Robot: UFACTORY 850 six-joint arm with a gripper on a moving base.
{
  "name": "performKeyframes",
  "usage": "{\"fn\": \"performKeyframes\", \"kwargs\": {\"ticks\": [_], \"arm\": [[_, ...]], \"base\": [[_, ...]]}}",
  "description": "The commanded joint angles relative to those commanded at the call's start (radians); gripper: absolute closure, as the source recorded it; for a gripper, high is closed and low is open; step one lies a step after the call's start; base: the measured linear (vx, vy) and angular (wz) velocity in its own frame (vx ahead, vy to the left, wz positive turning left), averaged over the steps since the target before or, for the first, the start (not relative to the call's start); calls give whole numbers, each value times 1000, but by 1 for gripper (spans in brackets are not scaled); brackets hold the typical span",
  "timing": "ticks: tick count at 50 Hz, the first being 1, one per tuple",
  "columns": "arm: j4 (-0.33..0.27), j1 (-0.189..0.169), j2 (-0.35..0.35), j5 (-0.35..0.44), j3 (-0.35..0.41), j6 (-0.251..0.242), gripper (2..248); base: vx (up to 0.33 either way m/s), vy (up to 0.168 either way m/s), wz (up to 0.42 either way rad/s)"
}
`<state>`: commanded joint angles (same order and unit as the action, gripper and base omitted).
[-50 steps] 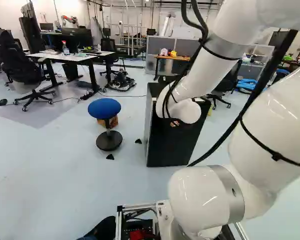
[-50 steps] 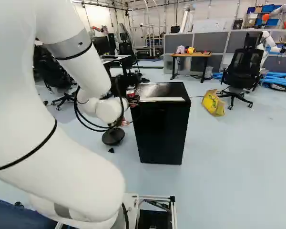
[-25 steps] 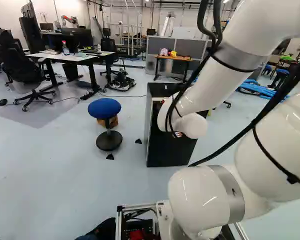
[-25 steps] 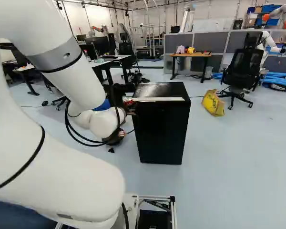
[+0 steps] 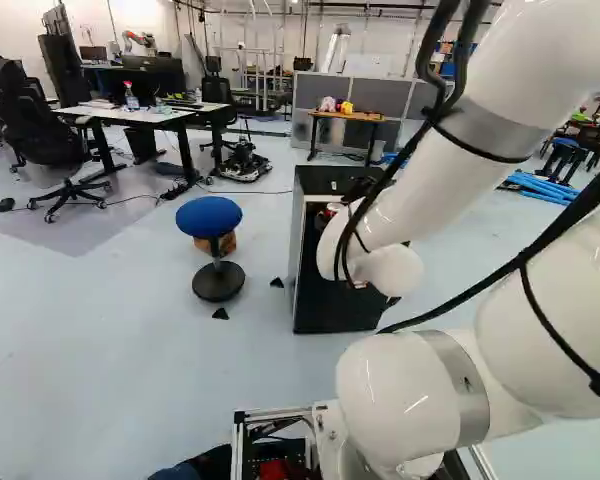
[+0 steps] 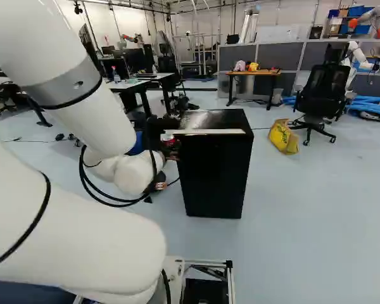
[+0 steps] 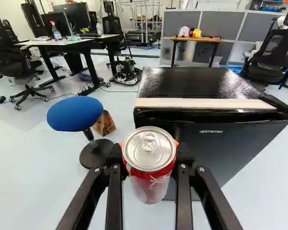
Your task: Grab a drink from the fridge
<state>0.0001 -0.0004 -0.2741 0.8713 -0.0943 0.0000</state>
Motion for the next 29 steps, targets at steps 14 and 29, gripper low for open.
{"fn": "performKeyframes", "kwargs": {"ticks": [14,29], "arm": [[0,0,-5,1,7,0,152],[0,0,-5,1,7,0,152]], "base": [[0,0,0],[0,0,0]]}}
